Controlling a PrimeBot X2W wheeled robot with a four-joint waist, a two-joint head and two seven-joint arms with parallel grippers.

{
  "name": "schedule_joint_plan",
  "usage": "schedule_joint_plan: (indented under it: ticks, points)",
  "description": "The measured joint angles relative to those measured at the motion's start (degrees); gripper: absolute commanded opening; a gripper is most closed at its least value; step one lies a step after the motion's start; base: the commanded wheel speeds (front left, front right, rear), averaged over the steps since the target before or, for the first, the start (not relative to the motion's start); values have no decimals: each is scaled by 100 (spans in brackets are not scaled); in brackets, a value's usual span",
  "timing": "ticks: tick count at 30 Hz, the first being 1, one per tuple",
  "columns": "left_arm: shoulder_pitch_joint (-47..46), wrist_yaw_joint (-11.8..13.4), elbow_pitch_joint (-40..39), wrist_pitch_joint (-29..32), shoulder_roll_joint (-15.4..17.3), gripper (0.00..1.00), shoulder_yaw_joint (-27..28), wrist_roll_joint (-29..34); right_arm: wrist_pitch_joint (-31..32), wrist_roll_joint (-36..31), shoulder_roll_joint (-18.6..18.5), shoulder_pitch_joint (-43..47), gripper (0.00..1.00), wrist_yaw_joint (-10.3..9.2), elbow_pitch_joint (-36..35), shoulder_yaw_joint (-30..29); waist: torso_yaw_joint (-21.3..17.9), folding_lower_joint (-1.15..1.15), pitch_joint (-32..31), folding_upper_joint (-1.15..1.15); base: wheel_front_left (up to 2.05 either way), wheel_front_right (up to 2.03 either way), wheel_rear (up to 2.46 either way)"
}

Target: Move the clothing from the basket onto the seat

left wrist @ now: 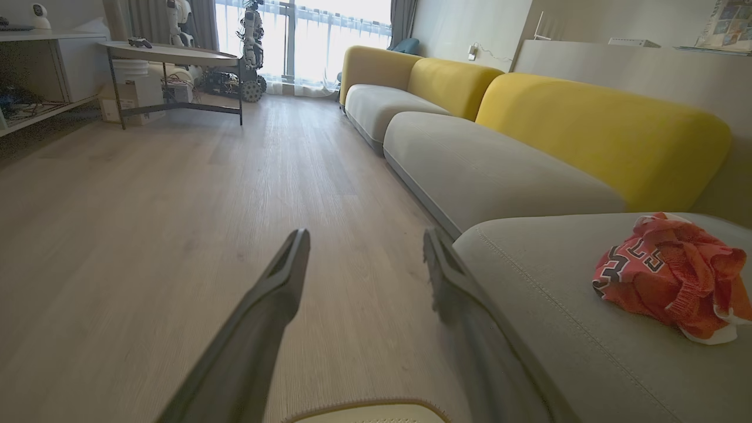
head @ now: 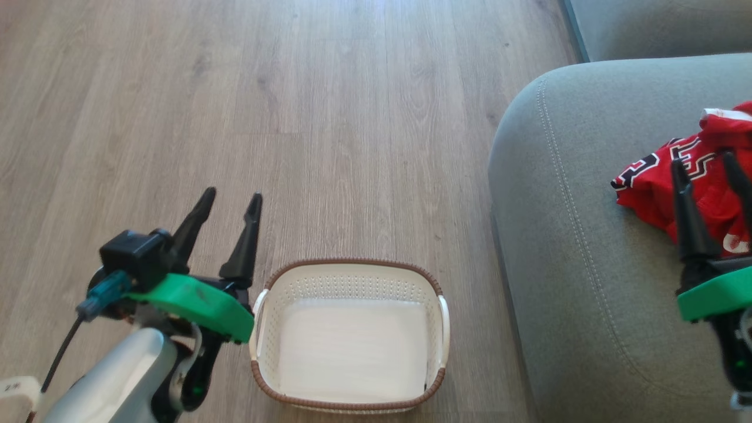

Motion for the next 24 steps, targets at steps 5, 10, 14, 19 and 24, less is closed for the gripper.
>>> schedule_joint_plan:
  ticks: [5, 10, 14, 19, 24]
  points:
    - [375, 101, -97, -7, -31, 100, 441, 149, -293, -113, 205, 240, 100, 0, 12, 197, 32, 0, -65, 0, 0, 0, 0]
    - [834, 176, -148, -7, -125, 100, 816, 392, -588, -137, 315, 502, 100, 0, 198, 389, 18, 0, -137, 0, 0, 0, 0]
    - [1331, 199, -189, -7, -196, 100, 1185, 581, -824, -180, 405, 587, 100, 0, 392, 564, -26, 0, -185, 0, 0, 0, 0]
    - [1590, 114, -265, -7, -381, 100, 1496, 853, -1014, -181, 404, 585, 100, 0, 587, 681, -61, 0, -201, 0, 0, 0, 0]
    - [1689, -4, -224, -7, -464, 100, 1608, 1269, -1158, -181, 404, 585, 100, 0, 691, 867, -62, 0, -190, 0, 0, 0, 0]
